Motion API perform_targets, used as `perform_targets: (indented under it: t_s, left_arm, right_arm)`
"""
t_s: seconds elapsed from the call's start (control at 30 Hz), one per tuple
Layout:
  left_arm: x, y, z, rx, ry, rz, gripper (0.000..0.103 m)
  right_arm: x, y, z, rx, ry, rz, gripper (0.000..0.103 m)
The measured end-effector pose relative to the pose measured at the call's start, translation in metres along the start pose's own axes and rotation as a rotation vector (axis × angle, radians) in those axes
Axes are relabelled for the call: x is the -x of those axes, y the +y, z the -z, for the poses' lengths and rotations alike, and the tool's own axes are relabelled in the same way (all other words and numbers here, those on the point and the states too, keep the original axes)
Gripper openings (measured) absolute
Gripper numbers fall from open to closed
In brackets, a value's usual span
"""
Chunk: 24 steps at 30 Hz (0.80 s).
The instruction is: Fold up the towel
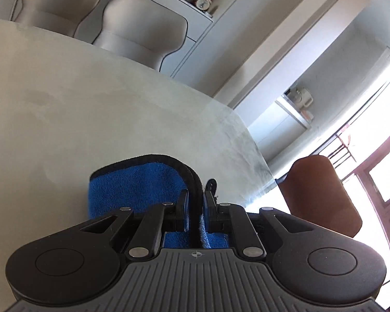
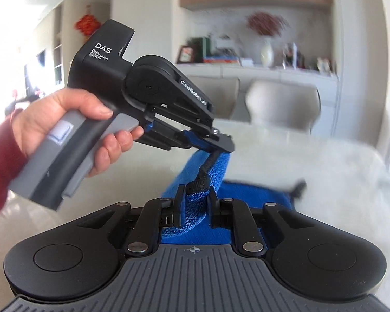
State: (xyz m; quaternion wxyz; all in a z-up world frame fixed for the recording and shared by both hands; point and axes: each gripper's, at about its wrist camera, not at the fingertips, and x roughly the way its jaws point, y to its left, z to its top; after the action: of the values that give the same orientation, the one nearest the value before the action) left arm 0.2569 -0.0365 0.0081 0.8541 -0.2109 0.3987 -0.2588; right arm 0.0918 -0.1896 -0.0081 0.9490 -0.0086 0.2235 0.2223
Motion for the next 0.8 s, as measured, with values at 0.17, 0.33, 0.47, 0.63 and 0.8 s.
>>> perform_targets:
  t_s: [0.17, 0.33, 0.47, 0.63, 0.8]
  left_arm:
    - [-0.025, -0.023, 0.016, -0.048, 0.049, 0.001, 0.01]
    - [-0.035, -0.033, 0.021, -0.074, 0.064, -0.031, 0.01]
    - [-0.037, -0.03, 0.024, -0.068, 0.066, -0.047, 0.01]
    - [-0.042, -0.03, 0.022, -0.06, 0.053, -0.069, 0.01]
    - [-0.047, -0.032, 0.022, -0.061, 0.056, -0.062, 0.013]
  right_arm:
    - [0.009, -0.026, 0.009, -0.072, 0.032, 0.0, 0.015]
    - [0.01, -0.048, 0.017, -0.151, 0.096, 0.01, 0.021]
    - [0.009, -0.051, 0.018, -0.158, 0.131, 0.0, 0.033]
    - [0.012, -0.047, 0.02, -0.133, 0.138, 0.002, 0.04]
    - [0.011, -0.051, 0.021, -0.168, 0.152, 0.027, 0.026]
